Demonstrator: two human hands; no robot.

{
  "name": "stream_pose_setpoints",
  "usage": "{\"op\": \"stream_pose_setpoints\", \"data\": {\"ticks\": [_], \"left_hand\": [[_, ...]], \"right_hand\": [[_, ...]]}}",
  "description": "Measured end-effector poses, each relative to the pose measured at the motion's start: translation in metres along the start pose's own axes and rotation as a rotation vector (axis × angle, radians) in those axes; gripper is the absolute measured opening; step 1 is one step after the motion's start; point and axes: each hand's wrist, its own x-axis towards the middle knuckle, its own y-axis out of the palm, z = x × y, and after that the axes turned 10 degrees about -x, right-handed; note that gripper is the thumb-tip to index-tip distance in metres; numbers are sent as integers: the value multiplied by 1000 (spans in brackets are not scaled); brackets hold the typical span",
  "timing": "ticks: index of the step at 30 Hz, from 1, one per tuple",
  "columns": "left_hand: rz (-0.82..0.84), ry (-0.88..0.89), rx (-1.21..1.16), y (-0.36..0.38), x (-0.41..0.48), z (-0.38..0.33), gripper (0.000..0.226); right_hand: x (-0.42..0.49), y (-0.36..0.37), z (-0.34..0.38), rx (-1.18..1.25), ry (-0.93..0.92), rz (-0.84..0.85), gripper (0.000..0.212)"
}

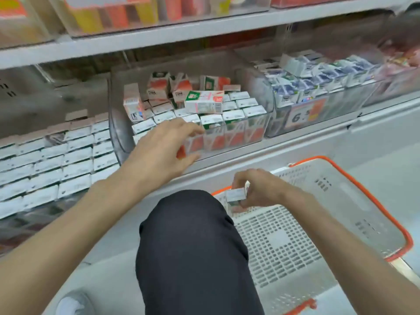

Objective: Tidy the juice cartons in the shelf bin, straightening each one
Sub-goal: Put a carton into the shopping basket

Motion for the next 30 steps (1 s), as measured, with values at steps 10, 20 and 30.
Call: {"op": "stream_pose_setpoints", "data": {"ticks": [10, 20, 30], "left_hand": [[137, 95, -109, 26, 29, -30, 25], [260, -2, -187, 30, 29, -32, 25], [52, -40, -351, -28, -14, -27, 25]], "right_hand": [[25, 181, -51, -29, 81, 180, 40], [25, 215, -56, -55, 180, 69, 50], [14, -3, 77, 365, -96, -422, 21]]}}
